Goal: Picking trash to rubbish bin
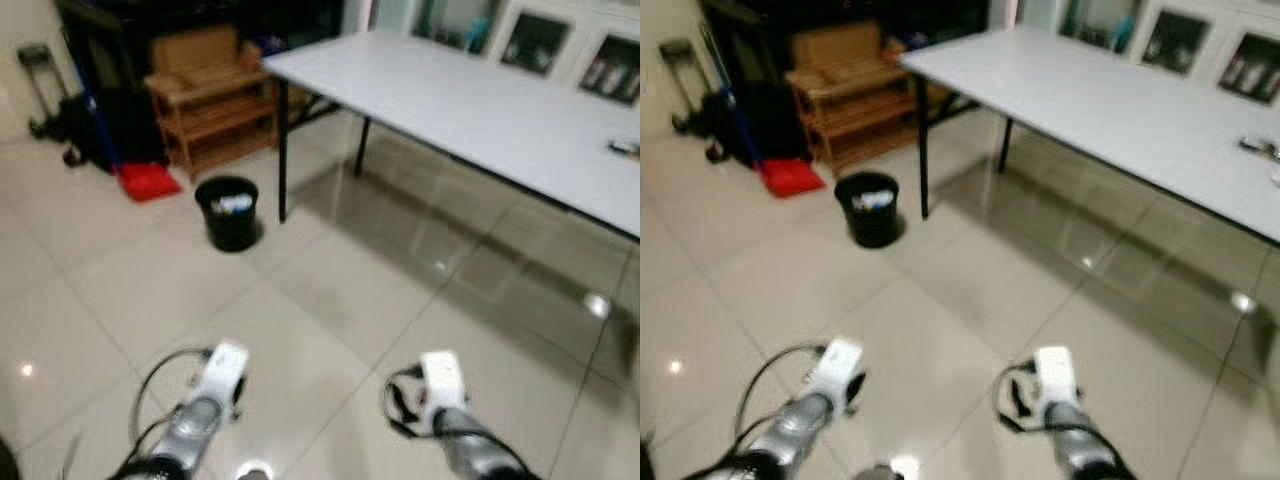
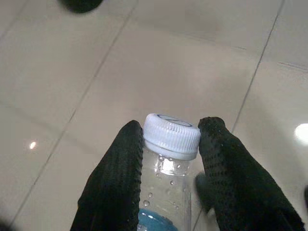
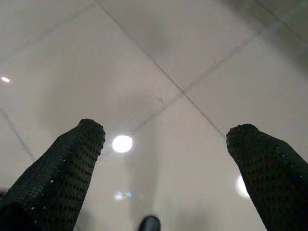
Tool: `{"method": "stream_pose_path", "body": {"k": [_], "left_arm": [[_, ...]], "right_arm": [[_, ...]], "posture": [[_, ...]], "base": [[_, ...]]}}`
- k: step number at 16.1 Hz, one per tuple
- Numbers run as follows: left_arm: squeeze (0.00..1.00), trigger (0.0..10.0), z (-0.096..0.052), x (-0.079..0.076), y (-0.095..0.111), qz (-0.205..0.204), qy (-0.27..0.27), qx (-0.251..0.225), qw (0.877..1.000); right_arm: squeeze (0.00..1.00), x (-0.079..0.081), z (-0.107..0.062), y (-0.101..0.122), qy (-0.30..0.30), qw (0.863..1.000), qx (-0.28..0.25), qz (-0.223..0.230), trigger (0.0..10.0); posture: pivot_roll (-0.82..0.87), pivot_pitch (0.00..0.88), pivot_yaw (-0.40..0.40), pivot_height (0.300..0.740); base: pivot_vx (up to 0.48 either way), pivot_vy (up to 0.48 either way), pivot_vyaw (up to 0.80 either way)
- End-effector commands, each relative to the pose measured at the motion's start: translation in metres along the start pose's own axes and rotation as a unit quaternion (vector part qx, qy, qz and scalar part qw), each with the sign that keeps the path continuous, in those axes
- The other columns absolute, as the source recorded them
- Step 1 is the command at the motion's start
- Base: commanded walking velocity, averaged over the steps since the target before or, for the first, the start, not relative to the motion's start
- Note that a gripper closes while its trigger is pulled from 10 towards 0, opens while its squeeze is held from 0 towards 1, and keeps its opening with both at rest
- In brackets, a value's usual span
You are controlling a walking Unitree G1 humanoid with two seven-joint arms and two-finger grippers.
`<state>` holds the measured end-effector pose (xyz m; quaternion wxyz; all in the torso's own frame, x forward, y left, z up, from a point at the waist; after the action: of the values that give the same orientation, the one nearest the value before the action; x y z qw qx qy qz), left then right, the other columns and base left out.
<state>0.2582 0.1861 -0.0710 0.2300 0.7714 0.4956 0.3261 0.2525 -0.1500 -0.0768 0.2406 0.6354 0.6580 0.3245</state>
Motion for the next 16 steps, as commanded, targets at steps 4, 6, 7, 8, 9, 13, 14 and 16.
{"method": "stream_pose_path", "body": {"k": [4, 6, 7, 8, 9, 13, 14, 16], "left_arm": [[0.0, 10.0, 0.0, -0.012, -0.006, 0.003, -0.013, 0.019, 1.0], [0.0, 10.0, -0.001, -0.013, -0.012, -0.012, -0.008, 0.032, 0.999], [0.0, 10.0, -0.001, -0.013, -0.012, -0.016, -0.008, 0.031, 0.999], [0.0, 10.0, -0.002, -0.014, -0.014, -0.018, -0.009, 0.032, 0.999], [0.0, 10.0, -0.002, -0.015, -0.015, -0.023, -0.01, 0.033, 0.999], [0.0, 10.0, -0.003, -0.015, -0.019, -0.026, -0.008, 0.042, 0.999], [0.0, 10.0, -0.003, -0.014, -0.019, -0.026, -0.007, 0.043, 0.999], [0.0, 10.0, -0.003, -0.014, -0.02, -0.026, -0.007, 0.044, 0.999]], "right_arm": [[0.0, -0.006, -0.004, -0.016, -0.005, 0.999, 0.029, 0.014, 10.0], [0.0, -0.004, -0.007, -0.028, -0.002, 0.999, 0.047, 0.014, 10.0], [0.0, -0.004, -0.007, -0.03, -0.004, 0.999, 0.049, 0.016, 10.0], [0.0, -0.005, -0.009, -0.035, -0.005, 0.998, 0.055, 0.015, 10.0], [0.0, -0.005, -0.01, -0.038, -0.005, 0.998, 0.06, 0.013, 10.0], [0.0, -0.004, -0.012, -0.045, -0.008, 0.997, 0.069, 0.015, 10.0], [0.0, -0.004, -0.012, -0.045, -0.007, 0.997, 0.07, 0.015, 10.0], [0.0, -0.002, -0.012, -0.045, -0.005, 0.997, 0.07, 0.014, 10.0]], "posture": [[-0.02, 0.03, -0.048, 0.74], [-0.02, 0.031, -0.05, 0.74], [-0.02, 0.031, -0.05, 0.74], [-0.02, 0.031, -0.049, 0.74], [-0.02, 0.031, -0.05, 0.74], [-0.02, 0.028, -0.047, 0.74], [-0.02, 0.025, -0.046, 0.74], [-0.01, 0.018, -0.045, 0.74]], "base": [[0.098, 0.0, 0.2], [0.48, 0.0, 0.0], [0.409, 0.0, 0.0], [0.48, 0.0, 0.0], [0.48, 0.0, 0.0], [0.48, 0.0, 0.0], [0.48, 0.0, 0.0], [0.48, 0.0, 0.0]]}}
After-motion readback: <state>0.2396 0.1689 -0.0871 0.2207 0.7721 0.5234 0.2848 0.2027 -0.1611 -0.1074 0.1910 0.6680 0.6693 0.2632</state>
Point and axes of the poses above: a point about 5 cm out from each wrist's last joint towards the gripper, its own z axis pointing out of the wrist towards the gripper, its own y axis along the axis of the wrist's last joint, x = y × z, the point moved 3 cm from there along z, pointing out of the wrist towards the gripper, and after that the axes turned 3 degrees about z, right-handed, at the moved point
